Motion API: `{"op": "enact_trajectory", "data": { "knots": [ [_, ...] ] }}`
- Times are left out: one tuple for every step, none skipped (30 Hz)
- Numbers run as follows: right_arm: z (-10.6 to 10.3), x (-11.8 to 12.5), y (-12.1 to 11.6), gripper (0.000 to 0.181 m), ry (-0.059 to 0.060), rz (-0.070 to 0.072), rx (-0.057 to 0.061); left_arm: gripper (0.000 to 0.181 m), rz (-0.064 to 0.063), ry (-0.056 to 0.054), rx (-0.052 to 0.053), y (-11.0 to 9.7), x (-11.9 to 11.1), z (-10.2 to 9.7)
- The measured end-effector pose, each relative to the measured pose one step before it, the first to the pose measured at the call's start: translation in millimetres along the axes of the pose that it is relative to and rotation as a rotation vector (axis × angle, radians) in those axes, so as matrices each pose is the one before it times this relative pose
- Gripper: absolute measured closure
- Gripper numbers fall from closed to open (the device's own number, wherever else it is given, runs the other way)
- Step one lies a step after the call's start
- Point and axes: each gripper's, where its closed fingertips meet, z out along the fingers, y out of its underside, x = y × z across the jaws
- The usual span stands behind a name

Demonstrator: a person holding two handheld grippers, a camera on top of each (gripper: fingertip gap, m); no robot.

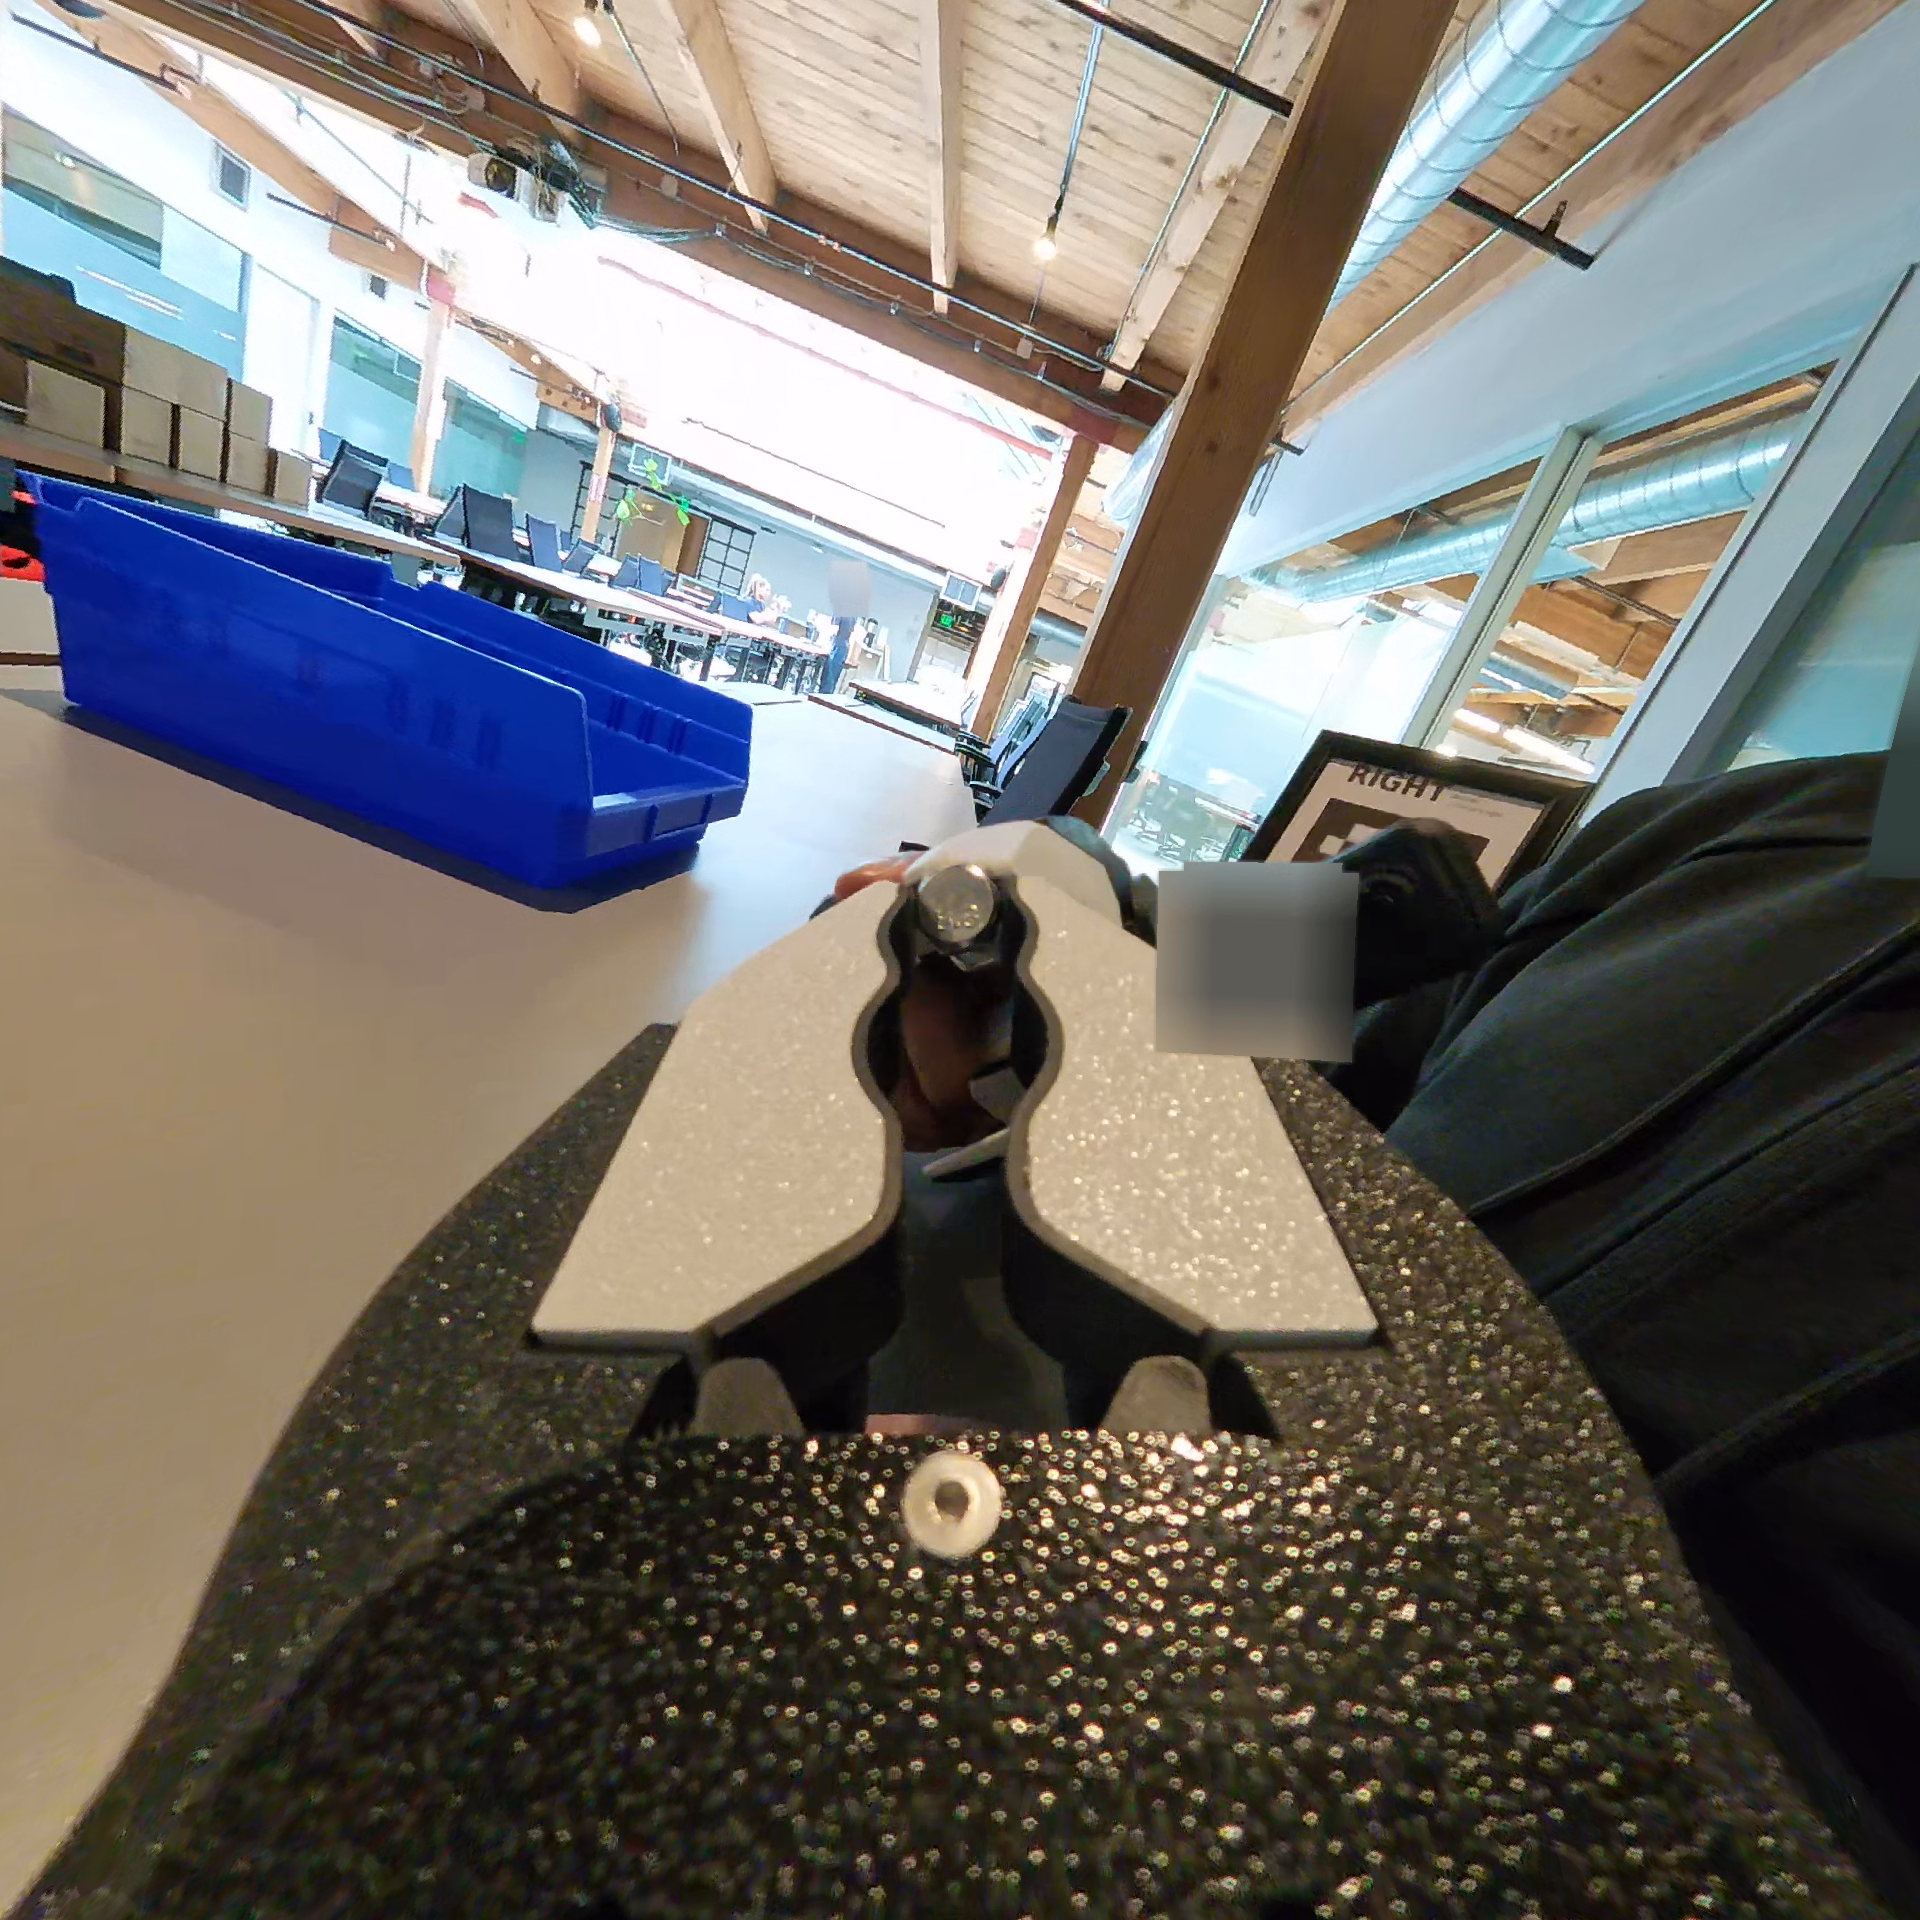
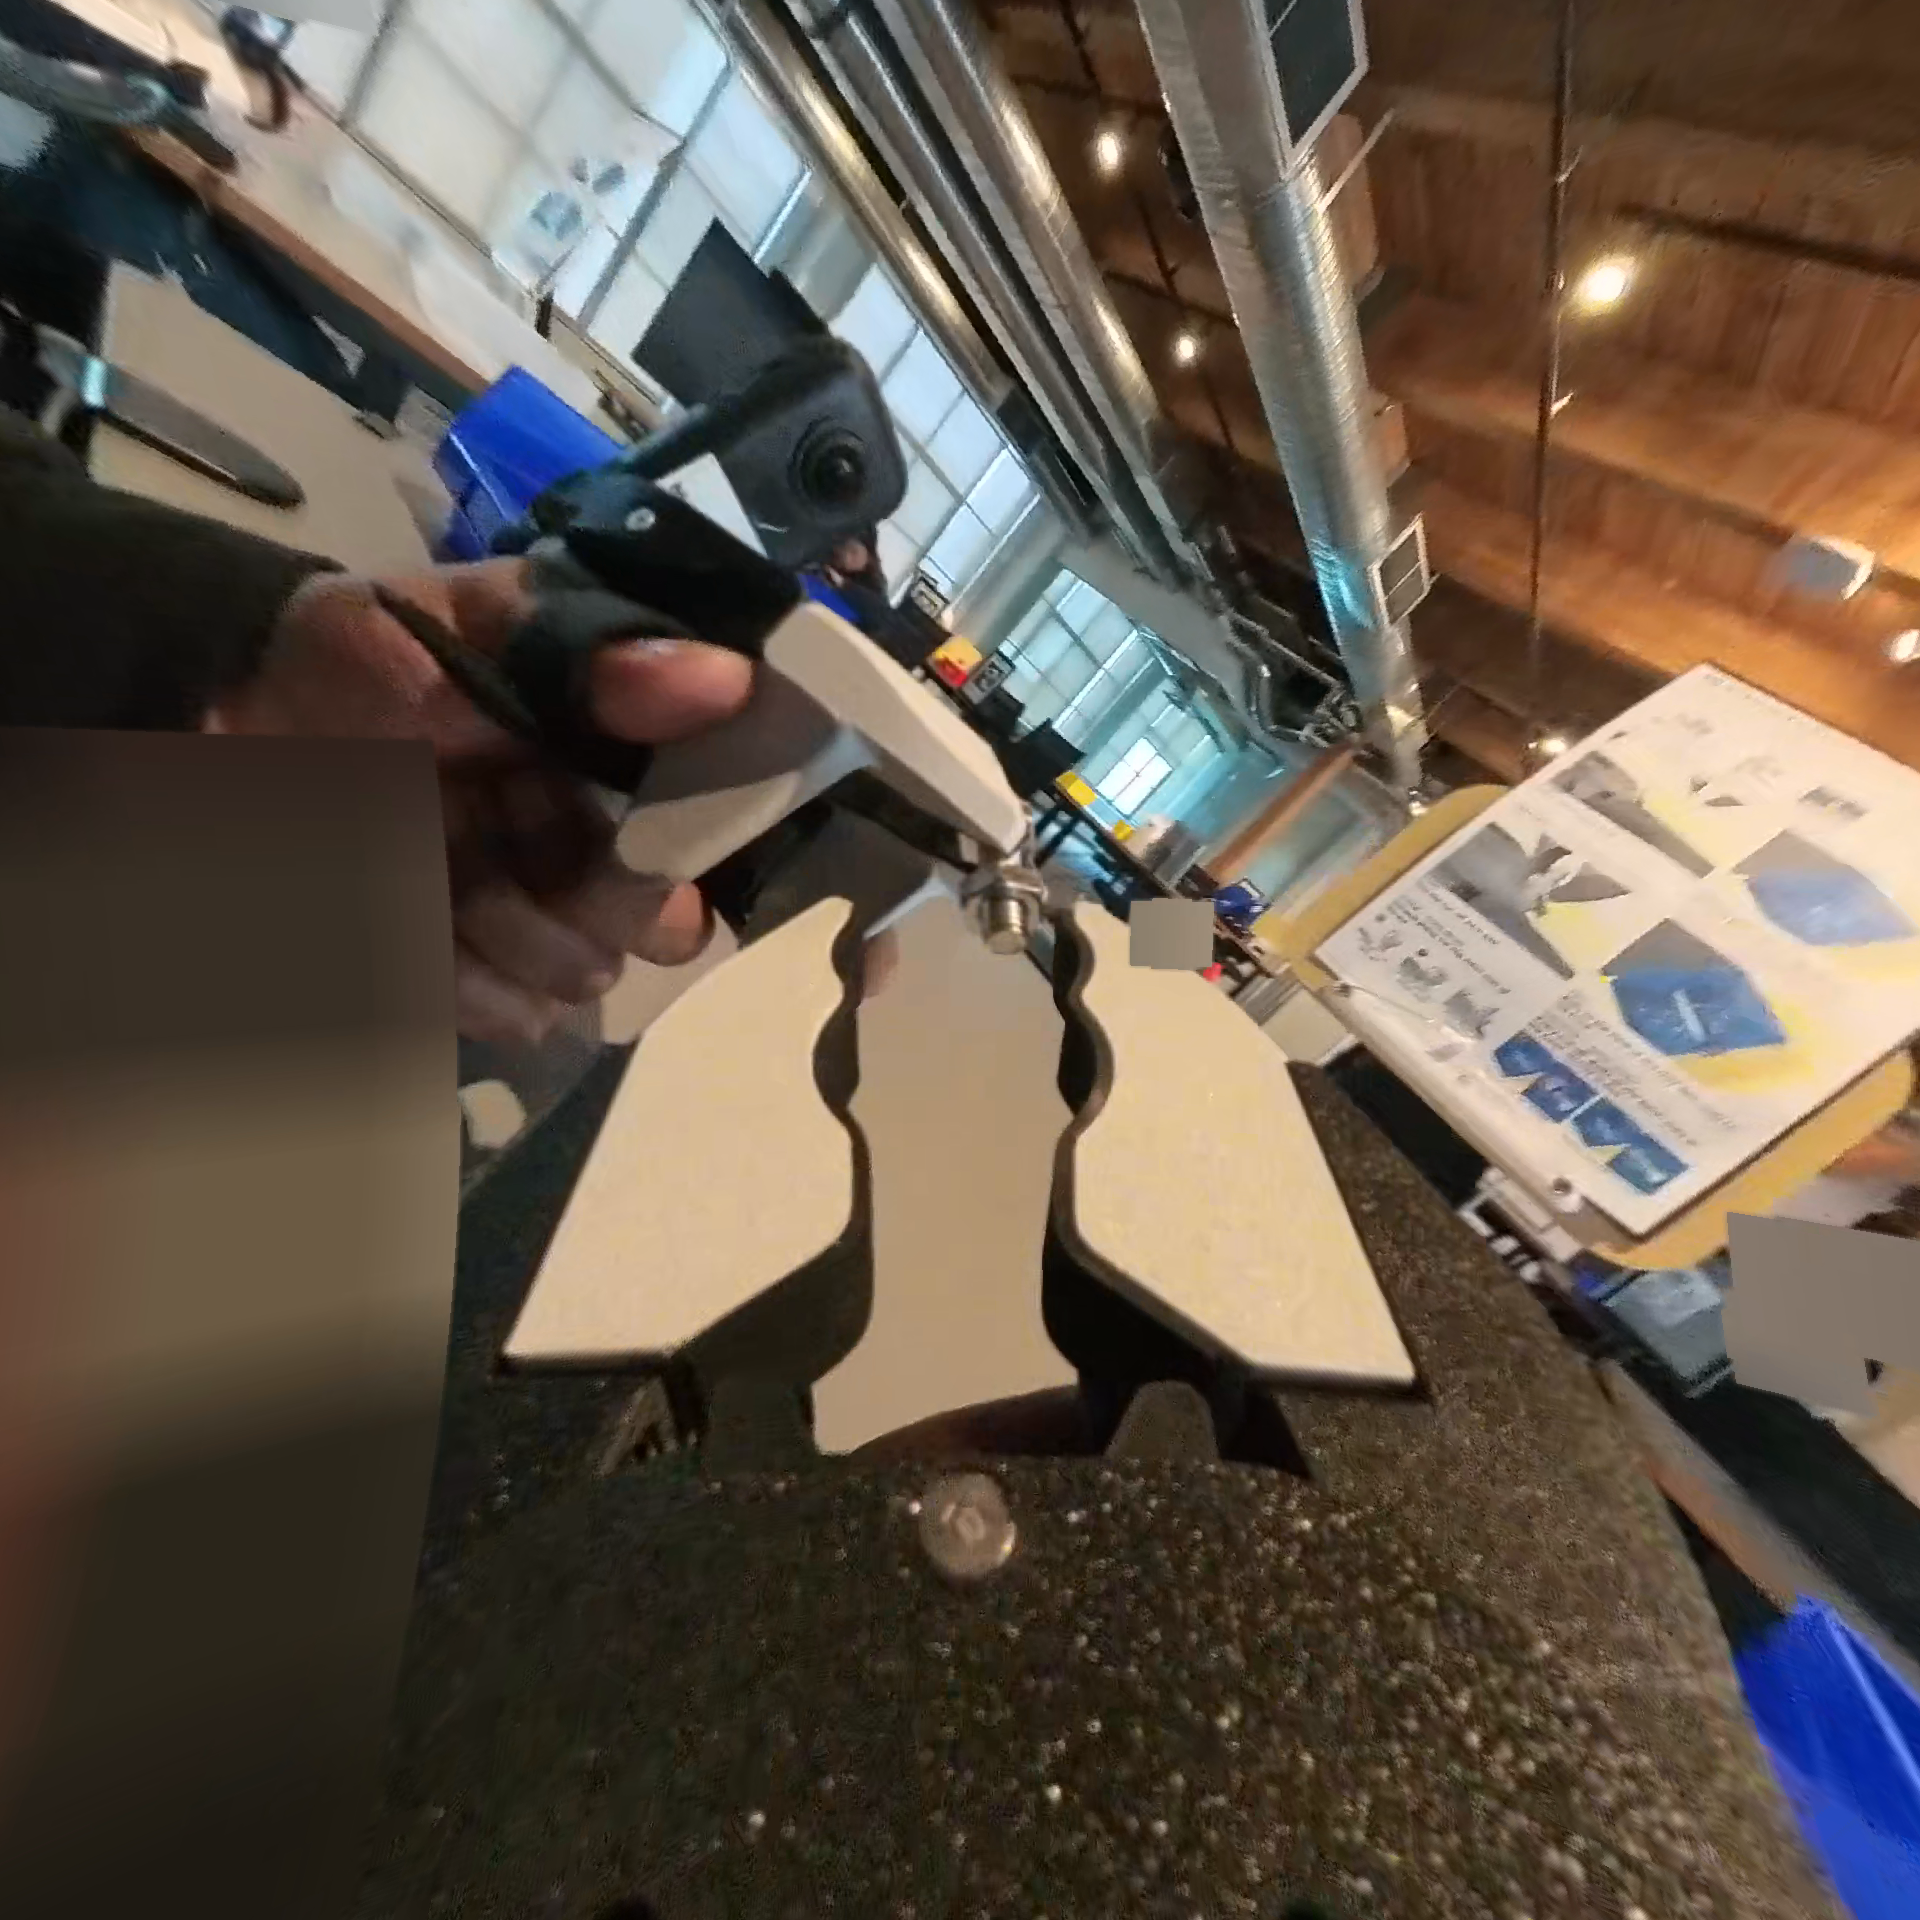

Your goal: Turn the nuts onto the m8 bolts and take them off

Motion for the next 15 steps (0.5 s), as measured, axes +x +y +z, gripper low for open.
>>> {"op": "enact_trajectory", "data": {
  "knots": [
    [0.17, 1.08, 0.03, 0.147, 0.0149, -0.0164, -0.0038, 0.166, 0.0007, 0.0, -0.0009, 0.15, 0.15, 0.16],
    [-0.29, 2.56, 0.01, 0.147, 0.0158, -0.001, -0.0006, 0.166, 0.0008, -0.0001, -0.0006, 0.13, 0.01, 0.06],
    [-0.35, 2.58, 0.21, 0.148, 0.0096, 0.0124, 0.0012, 0.166, -0.0001, -0.0004, -0.0008, 0.07, 0.06, 0.07],
    [-0.3, 2.38, 0.28, 0.148, 0.0059, 0.0183, 0.0018, 0.166, -0.0005, -0.0008, -0.0012, 0.18, -0.21, 0.2],
    [-0.46, 2.65, -0.18, 0.15, 0.008, 0.0159, 0.0033, 0.166, 0.0002, -0.0005, -0.0012, 0.23, -0.02, 0.11],
    [-0.55, 2.23, -0.69, 0.151, 0.0075, 0.011, 0.0058, 0.166, 0.0009, -0.0004, -0.0013, 0.19, 0.08, 0.14],
    [-0.56, 0.51, -1.06, 0.152, -0.0007, 0.0076, 0.0068, 0.166, 0.0009, -0.0006, -0.0008, 0.07, -0.03, 0.07],
    [-0.32, -1.08, -0.72, 0.153, -0.0079, 0.0037, 0.0052, 0.166, -0.0001, -0.0006, -0.0005, 0.09, -0.08, 0.06],
    [-0.08, -1.91, -0.42, 0.153, -0.0103, -0.0028, 0.0021, 0.166, -0.0003, -0.0007, -0.0001, 0.01, -0.07, 0.0],
    [0.2, -2.45, -0.03, 0.153, -0.0103, -0.0083, -0.0005, 0.166, -0.0001, -0.0003, 0.0001, -0.02, -0.03, 0.01],
    [0.41, -2.24, 0.41, 0.153, -0.0082, -0.0104, -0.0035, 0.166, 0.0005, 0.0003, -0.0005, 0.04, 0.12, 0.09],
    [0.39, -1.54, 0.58, 0.153, -0.0038, -0.0106, -0.0052, 0.166, 0.0011, -0.0003, -0.0017, 0.24, 0.08, 0.11],
    [0.16, -0.58, 0.42, 0.156, 0.0003, -0.0081, -0.003, 0.166, 0.0011, -0.0007, -0.0028, 0.48, 0.08, 0.33],
    [-0.12, -0.03, -0.22, 0.162, 0.0014, -0.0032, 0.0006, 0.166, 0.0013, -0.0002, -0.0033, 0.51, 0.03, 0.28],
    [-0.41, 0.47, -0.22, 0.167, 0.0014, 0.0007, 0.0018, 0.166, 0.0018, 0.0009, -0.0029, 0.38, 0.28, 0.25]
  ]
}}
